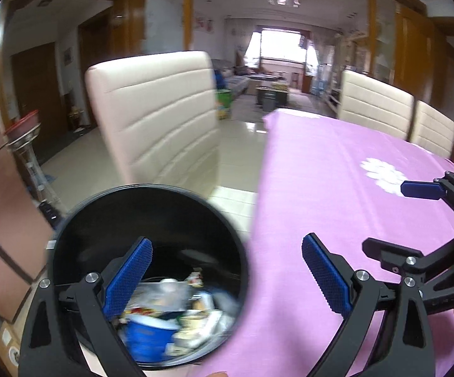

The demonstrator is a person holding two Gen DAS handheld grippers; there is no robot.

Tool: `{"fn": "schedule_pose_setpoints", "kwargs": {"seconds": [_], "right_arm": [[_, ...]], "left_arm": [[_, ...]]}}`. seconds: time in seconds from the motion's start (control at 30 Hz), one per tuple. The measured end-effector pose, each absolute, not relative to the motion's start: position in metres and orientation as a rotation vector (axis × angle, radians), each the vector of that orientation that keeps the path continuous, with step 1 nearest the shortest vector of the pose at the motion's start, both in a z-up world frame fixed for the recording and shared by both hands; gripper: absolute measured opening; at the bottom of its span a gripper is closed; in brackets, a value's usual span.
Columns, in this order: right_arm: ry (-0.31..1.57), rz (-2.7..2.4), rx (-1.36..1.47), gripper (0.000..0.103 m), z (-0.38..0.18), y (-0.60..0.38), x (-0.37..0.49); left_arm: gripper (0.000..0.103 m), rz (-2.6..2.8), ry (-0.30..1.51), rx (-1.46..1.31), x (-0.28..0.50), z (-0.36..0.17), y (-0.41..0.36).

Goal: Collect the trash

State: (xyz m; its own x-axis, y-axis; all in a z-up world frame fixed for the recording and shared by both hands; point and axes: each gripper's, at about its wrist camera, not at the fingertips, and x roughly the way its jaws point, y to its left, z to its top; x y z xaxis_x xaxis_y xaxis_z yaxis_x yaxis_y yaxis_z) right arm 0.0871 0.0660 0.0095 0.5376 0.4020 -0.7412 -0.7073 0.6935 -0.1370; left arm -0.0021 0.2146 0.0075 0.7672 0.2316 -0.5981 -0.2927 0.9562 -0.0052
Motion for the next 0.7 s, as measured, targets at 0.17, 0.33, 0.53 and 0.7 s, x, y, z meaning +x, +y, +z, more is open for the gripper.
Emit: {"fn": "schedule_pose_setpoints", "kwargs": {"seconds": [0.17,0.33,0.53,0.7], "right_arm": [[0.737,0.569,-0.426,0.099,0.008,0.022,0.089],[0.765,0.488,-0.343,0.099,0.003,-0.020,0.090],[0.772,0.417,-0.293,0.099,0.000,-0.056,0.083],[0.757,0.387,-0.258,0.099,0.006,-0.079,0.075]], "left_arm": [[0.094,0.207,0.639,-0.082,0.011,0.008,0.174],[0.094,0.173,0.645,-0.066,0.019,0.010,0.146],[0.094,0.126,0.666,-0.068,0.025,0.011,0.118],[0.094,0.092,0.698,-0.110,0.028,0.008,0.105]]}}
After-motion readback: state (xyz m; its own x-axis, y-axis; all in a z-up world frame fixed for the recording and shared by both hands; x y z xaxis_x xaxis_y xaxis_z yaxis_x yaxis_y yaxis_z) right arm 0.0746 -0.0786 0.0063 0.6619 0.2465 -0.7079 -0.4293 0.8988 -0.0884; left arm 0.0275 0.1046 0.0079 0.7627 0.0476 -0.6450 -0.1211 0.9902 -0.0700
